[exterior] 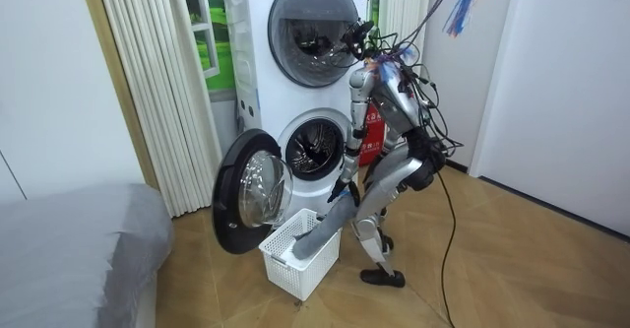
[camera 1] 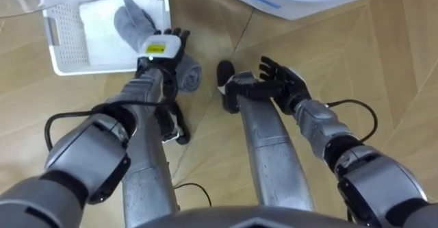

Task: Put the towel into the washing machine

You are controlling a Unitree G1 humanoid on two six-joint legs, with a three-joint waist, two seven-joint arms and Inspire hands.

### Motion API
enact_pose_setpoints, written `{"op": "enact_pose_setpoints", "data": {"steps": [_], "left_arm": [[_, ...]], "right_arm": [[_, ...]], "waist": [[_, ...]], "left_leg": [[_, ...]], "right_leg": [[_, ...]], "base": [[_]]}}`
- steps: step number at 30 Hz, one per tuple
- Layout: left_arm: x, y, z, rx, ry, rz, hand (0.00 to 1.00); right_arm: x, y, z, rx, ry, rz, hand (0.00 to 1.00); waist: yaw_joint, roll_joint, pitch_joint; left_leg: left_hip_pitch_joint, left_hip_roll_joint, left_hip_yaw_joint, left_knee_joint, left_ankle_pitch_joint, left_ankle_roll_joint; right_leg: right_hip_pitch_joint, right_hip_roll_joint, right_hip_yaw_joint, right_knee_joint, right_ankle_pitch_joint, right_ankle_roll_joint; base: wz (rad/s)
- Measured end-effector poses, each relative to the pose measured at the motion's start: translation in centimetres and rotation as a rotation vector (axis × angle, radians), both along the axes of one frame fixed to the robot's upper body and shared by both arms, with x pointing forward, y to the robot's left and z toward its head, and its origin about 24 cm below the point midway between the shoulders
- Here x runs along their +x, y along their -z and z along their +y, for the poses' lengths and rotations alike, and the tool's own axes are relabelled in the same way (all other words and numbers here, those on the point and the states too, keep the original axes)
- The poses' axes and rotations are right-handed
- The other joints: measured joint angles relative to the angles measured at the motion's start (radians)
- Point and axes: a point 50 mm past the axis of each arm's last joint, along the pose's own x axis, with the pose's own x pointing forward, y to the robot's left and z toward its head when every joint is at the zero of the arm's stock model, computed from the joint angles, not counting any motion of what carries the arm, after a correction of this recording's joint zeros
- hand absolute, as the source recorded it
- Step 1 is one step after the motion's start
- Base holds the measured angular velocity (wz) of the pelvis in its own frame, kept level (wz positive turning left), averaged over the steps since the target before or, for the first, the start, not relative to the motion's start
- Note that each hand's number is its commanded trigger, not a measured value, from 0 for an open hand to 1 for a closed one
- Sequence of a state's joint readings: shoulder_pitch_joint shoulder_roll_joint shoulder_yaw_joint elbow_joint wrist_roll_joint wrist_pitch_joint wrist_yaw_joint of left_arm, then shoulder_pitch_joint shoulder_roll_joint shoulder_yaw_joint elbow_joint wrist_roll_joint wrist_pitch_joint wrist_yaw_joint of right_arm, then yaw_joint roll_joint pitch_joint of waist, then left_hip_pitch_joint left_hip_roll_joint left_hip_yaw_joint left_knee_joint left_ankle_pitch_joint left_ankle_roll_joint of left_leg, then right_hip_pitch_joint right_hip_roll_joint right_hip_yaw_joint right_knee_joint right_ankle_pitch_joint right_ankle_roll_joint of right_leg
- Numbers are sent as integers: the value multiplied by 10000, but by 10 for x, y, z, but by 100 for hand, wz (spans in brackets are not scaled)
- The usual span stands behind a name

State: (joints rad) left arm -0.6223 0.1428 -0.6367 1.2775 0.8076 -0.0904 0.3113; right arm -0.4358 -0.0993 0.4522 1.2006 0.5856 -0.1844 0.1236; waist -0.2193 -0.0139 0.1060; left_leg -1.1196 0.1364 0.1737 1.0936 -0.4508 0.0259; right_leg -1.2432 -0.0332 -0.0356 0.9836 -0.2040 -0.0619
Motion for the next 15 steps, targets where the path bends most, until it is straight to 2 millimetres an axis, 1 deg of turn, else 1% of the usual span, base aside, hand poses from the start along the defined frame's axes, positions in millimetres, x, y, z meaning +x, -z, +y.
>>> {"op": "enact_pose_setpoints", "data": {"steps": [2,3,4,5,6,10,12,15], "left_arm": [[-1,1,0,171,175,17,0],[-2,1,1,241,202,11,0],[-2,2,1,289,255,6,39],[-2,2,5,441,244,19,53],[-3,3,7,486,224,48,100],[-2,2,8,482,211,27,100],[-3,2,8,483,188,36,100],[-2,1,9,492,175,1,100]], "right_arm": [[0,-1,1,37,-24,-51,0],[1,-1,3,76,-59,-122,0],[1,-2,4,114,-85,-158,0],[2,-2,7,312,-88,-199,0],[3,-4,8,477,-30,-249,0],[4,-5,9,628,-83,-315,0],[5,-6,9,682,-110,-441,0],[7,-9,9,759,-179,-645,0]], "waist": [[-47,-6,-4],[-85,-12,-8],[-114,-20,-12],[-198,-78,-15],[-244,-80,-16],[-261,-107,-26],[-265,-115,-29],[-264,-141,-42]], "left_leg": [[-83,87,-31,113,-73,2],[-183,92,-36,189,-106,-1],[-232,89,-38,211,-109,-1],[-300,70,-26,283,-124,-3],[-400,83,-107,421,-173,15],[-651,78,-187,850,-372,35],[-826,60,-231,1048,-440,56],[-1072,38,-313,1244,-504,24]], "right_leg": [[-84,14,-11,97,-42,-11],[-176,39,-17,136,-53,-12],[-229,44,-12,158,-53,-13],[-334,44,13,259,-60,-17],[-398,76,-22,341,-86,-40],[-635,61,-48,777,-303,-13],[-779,-2,-85,979,-395,-8],[-1009,-18,-89,1163,-442,4]], "base": [[-6],[-5],[-3],[0],[0],[4],[6],[5]]}}
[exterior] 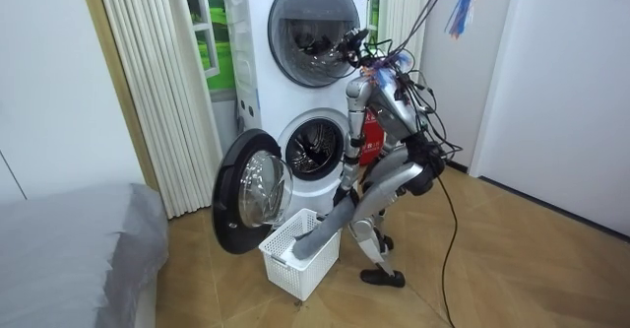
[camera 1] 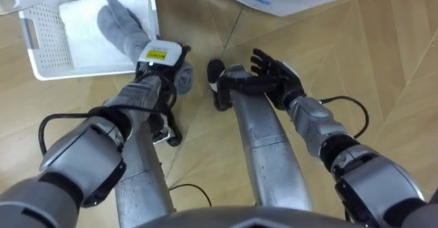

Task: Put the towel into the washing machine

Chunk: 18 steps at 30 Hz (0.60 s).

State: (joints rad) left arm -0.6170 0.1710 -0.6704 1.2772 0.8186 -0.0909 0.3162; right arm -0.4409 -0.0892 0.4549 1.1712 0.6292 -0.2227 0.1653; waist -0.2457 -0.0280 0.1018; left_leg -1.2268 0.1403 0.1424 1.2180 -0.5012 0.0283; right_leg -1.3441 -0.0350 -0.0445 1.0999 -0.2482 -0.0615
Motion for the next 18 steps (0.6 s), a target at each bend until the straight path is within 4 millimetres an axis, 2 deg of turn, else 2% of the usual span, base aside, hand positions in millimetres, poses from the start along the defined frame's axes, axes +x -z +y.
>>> {"op": "enact_pose_setpoints", "data": {"steps": [11,16,18], "left_arm": [[-4,4,5,161,-54,249,100],[-14,14,4,160,26,640,100],[-21,19,2,70,59,838,100]], "right_arm": [[-2,2,0,163,56,176,0],[-11,11,0,-46,-18,650,0],[-20,19,-3,-162,156,1093,0]], "waist": [[36,-4,-5],[167,-13,-12],[273,2,-35]], "left_leg": [[56,-8,-97,-25,0,25],[875,26,-18,-476,25,-15],[1465,-42,7,-980,144,-24]], "right_leg": [[124,4,-114,-70,-22,-13],[957,9,-162,-521,0,-13],[1551,-10,-169,-972,57,24]], "base": [[1],[-2],[2]]}}
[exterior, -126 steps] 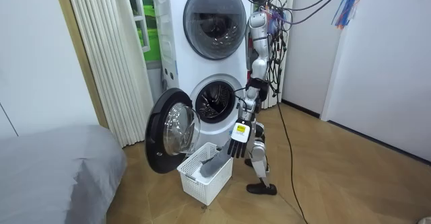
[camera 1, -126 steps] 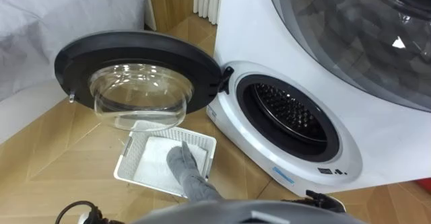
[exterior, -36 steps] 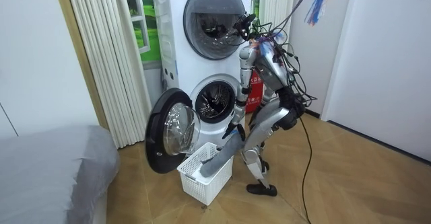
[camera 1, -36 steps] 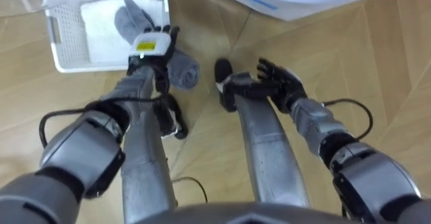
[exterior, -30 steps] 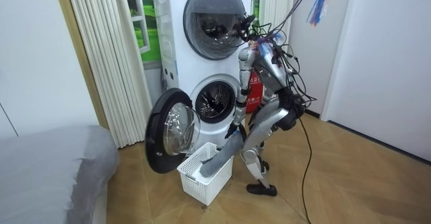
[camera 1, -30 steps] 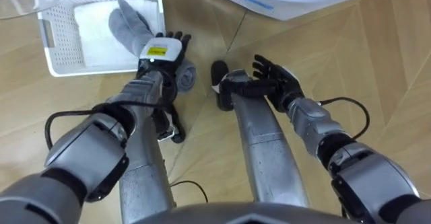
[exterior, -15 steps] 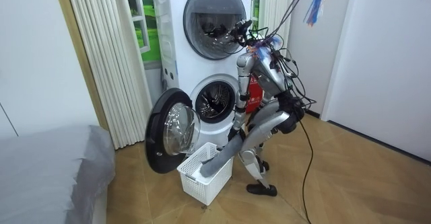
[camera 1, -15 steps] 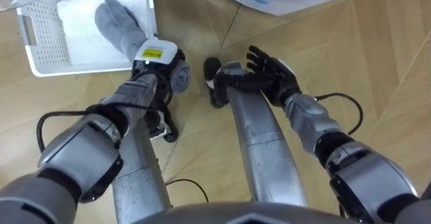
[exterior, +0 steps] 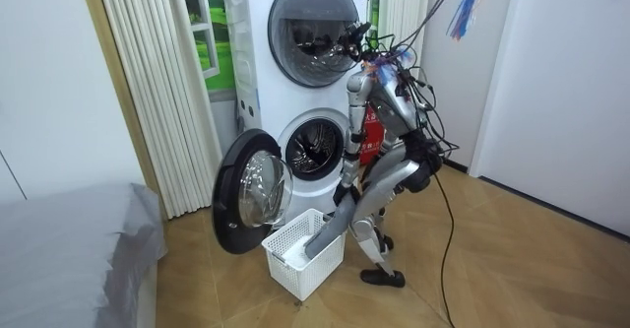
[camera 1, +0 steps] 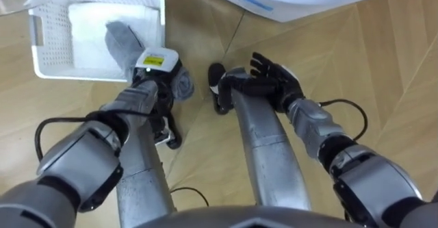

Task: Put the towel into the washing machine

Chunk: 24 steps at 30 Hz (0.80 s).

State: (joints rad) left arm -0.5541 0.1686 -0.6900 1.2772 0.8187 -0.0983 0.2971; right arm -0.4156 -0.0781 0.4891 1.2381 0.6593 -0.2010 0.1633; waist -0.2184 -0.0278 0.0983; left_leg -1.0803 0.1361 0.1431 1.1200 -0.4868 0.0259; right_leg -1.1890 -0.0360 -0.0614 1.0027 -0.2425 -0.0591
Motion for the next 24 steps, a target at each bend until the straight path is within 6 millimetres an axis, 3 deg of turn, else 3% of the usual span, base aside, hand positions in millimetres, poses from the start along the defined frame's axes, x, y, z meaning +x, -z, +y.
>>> {"op": "enact_pose_setpoints", "data": {"steps": [4,7,12,14,18,24], "left_arm": [[-6,5,1,-105,47,145,100],[-13,10,0,-283,-9,87,100],[-8,2,5,-1063,-589,-954,100],[-3,-5,8,-1362,-930,-1631,100],[7,-20,3,-2035,-1084,-3132,100],[11,-31,-19,-3727,-1334,-3729,100]], "right_arm": [[-10,9,-7,-310,199,541,0],[-23,18,-15,-478,458,1024,0],[-37,26,-24,-951,585,1501,0],[-33,23,-27,-1225,381,1338,0],[-32,22,-36,-1507,324,1298,0],[-34,23,-35,-1618,120,1338,0]], "waist": [[164,35,-32],[444,118,-79],[1033,275,-83],[1078,373,-82],[1131,447,-82],[1120,451,-78]], "left_leg": [[898,-162,46,-1073,382,-8],[1780,-266,52,-1953,629,-2],[3134,-305,108,-2940,814,24],[3393,-369,65,-3131,861,43],[3955,-625,55,-3587,1034,121],[4696,-835,3,-4270,1271,192]], "right_leg": [[931,-56,-74,-991,280,31],[1853,-87,-224,-1831,454,72],[3244,9,-267,-2786,611,173],[3532,-139,-520,-2937,611,174],[3989,-501,-609,-2973,555,256],[4705,-663,-694,-3489,570,348]], "base": [[7],[3],[0],[12],[17],[10]]}}
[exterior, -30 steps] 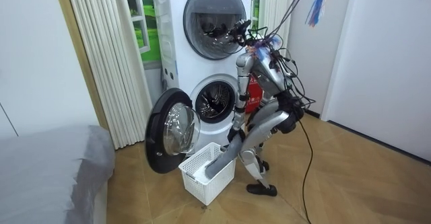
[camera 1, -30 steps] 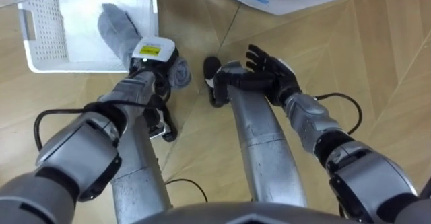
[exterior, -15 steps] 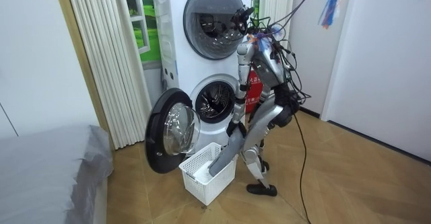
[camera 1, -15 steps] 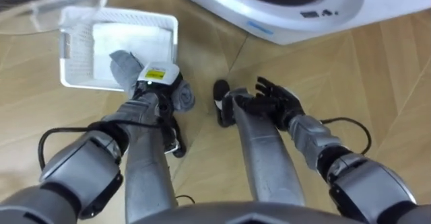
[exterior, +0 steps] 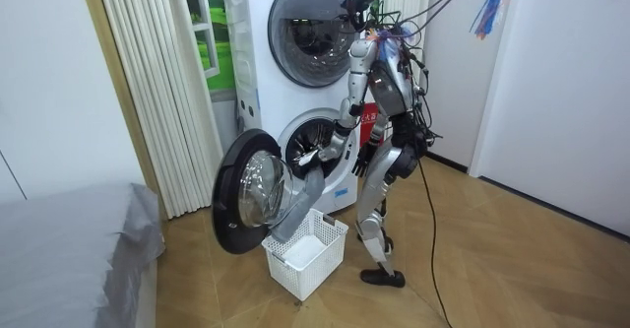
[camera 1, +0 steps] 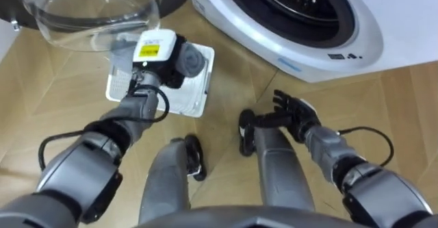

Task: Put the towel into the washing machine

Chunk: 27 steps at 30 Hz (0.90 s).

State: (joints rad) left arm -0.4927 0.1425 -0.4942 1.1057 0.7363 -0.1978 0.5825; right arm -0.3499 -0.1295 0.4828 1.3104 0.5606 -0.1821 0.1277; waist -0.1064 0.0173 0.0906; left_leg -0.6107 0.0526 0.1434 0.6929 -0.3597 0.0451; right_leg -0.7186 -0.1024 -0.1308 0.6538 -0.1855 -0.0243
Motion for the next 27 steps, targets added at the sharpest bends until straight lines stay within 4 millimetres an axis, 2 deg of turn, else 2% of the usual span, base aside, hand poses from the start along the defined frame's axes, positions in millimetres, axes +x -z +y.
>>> {"op": "enact_pose_setpoints", "data": {"steps": [3,7,11,14,17,19,21,27], "left_arm": [[-2,-6,-15,-1363,-62,-118,100],[-7,-13,-31,-3688,-165,315,100],[-10,-11,-44,-6270,-386,1837,100],[-13,-7,-49,-7877,-419,3060,100],[-17,-3,-55,-9255,-147,4314,100],[-21,0,-58,-10028,38,4991,100],[-26,5,-59,-11169,118,5768,100],[-34,6,-62,-13778,546,7097,100]], "right_arm": [[-3,2,1,11,-201,87,0],[-5,2,4,84,-545,86,0],[-6,3,5,82,-657,104,0],[-7,3,7,-45,-952,98,0],[-9,5,7,-33,-922,205,0],[-13,7,7,2,-916,336,0],[-17,10,10,139,-817,529,0],[-19,11,7,282,-483,608,0]], "waist": [[50,-10,-6],[78,-15,-14],[238,-46,-46],[285,-76,-124],[273,-96,-147],[295,-129,-193],[289,-179,-326],[295,-180,-376]], "left_leg": [[149,-119,-58,-283,93,3],[102,-104,-82,-348,111,1],[133,-55,-100,-338,117,-4],[146,-58,-110,-345,118,-4],[345,-72,-200,-348,123,4],[556,-60,-212,-367,128,1],[745,30,-277,-478,168,-8],[797,28,-366,-719,427,35]], "right_leg": [[155,-16,-28,-152,29,41],[187,-14,-100,-304,43,52],[212,-10,-98,-280,56,82],[243,-25,-141,-282,64,92],[522,-49,-244,-327,66,92],[808,-23,-318,-495,83,69],[1117,57,-339,-875,249,69],[1376,180,-413,-1390,630,106]], "base": [[6],[3],[0],[3],[8],[4],[-4],[3]]}}
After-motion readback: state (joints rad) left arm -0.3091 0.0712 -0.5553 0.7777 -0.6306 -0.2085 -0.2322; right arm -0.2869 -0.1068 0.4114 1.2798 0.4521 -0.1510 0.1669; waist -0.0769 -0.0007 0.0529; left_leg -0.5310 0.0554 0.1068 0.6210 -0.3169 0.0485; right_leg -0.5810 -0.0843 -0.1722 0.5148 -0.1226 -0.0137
